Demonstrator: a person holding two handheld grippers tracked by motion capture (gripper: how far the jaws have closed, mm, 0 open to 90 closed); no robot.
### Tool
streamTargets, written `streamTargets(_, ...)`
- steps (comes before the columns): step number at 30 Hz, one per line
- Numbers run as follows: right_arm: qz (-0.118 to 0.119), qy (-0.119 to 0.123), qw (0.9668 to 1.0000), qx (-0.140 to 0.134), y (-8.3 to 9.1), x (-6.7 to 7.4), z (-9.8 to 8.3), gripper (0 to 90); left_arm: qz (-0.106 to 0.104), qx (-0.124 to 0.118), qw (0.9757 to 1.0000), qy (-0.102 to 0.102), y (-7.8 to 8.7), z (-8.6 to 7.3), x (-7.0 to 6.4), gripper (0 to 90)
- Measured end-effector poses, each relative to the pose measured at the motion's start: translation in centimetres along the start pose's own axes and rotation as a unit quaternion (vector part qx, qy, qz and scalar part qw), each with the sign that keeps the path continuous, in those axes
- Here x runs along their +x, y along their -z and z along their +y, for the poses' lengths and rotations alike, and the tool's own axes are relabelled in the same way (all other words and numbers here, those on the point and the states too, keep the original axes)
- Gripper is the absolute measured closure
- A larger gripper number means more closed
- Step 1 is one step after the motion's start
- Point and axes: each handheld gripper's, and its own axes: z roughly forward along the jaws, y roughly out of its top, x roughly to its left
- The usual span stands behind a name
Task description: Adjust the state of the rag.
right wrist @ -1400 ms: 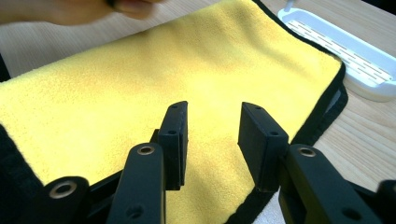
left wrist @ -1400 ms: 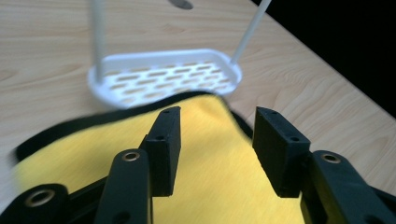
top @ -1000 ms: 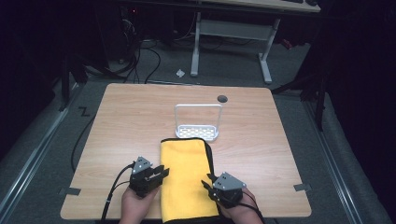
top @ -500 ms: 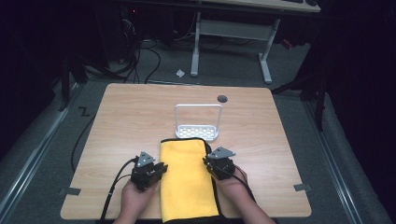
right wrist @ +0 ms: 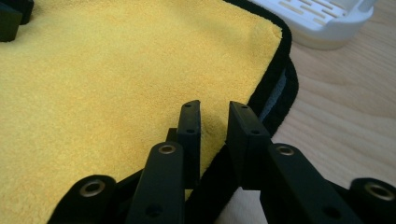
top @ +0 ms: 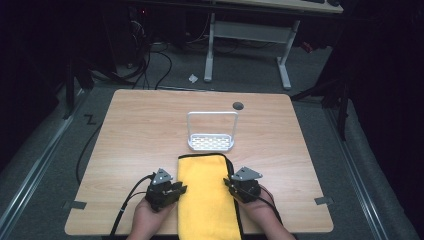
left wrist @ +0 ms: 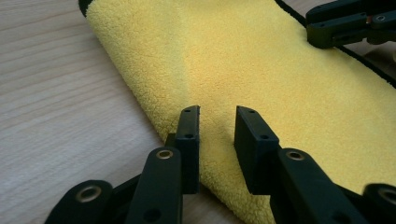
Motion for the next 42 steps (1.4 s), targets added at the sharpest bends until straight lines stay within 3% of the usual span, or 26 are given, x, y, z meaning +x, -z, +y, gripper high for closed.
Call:
streamTargets(8,0.006,0.003,1.0,-0.002,2.2,0.5,-1.9,72.5,-0.01,0.011,0.9997,-0.021,0.1,-0.3,-1.5,71.6)
streamTargets(12,0.008,0.004,1.0,-0.002,2.4,0.3,-2.1,70.8,-0.009,0.013,0.9993,-0.032,0.2,-0.6,-2.1,71.5)
streamTargets(18,0.011,0.001,0.9999,-0.001,2.4,0.2,-2.1,70.1,-0.015,0.017,0.9994,-0.027,0.3,-0.6,-2.0,71.5)
streamTargets(23,0.016,-0.003,0.9999,0.001,2.4,0.1,-2.0,69.3,-0.02,0.007,0.9997,-0.013,0.5,-0.3,-1.6,66.6)
streamTargets(26,0.02,-0.01,0.9997,0.003,2.4,0.1,-1.9,68.5,0.002,-0.016,0.9999,0.0,0.9,0.1,-0.6,55.6)
streamTargets(30,0.02,-0.013,0.9997,0.007,2.3,0.1,-1.8,68.6,0.001,-0.029,0.9985,0.045,0.7,0.9,1.4,44.6)
streamTargets(32,0.019,-0.01,0.9997,0.008,2.3,0.1,-1.8,68.6,0.001,-0.032,0.9974,0.064,0.1,1.5,2.3,44.1)
streamTargets(37,0.023,-0.007,0.9997,0.006,2.3,0.1,-1.8,66.8,0.004,-0.03,0.9954,0.091,-1.4,3.2,3.4,43.4)
streamTargets(40,0.023,-0.004,0.9997,0.006,2.3,0.1,-1.8,65.6,0.011,-0.021,0.9959,0.087,-2.4,4.1,3.4,48.1)
streamTargets(42,0.025,-0.004,0.9997,0.005,2.3,0.1,-1.8,64.9,0.016,-0.013,0.9952,0.095,-2.8,4.3,3.5,53.2)
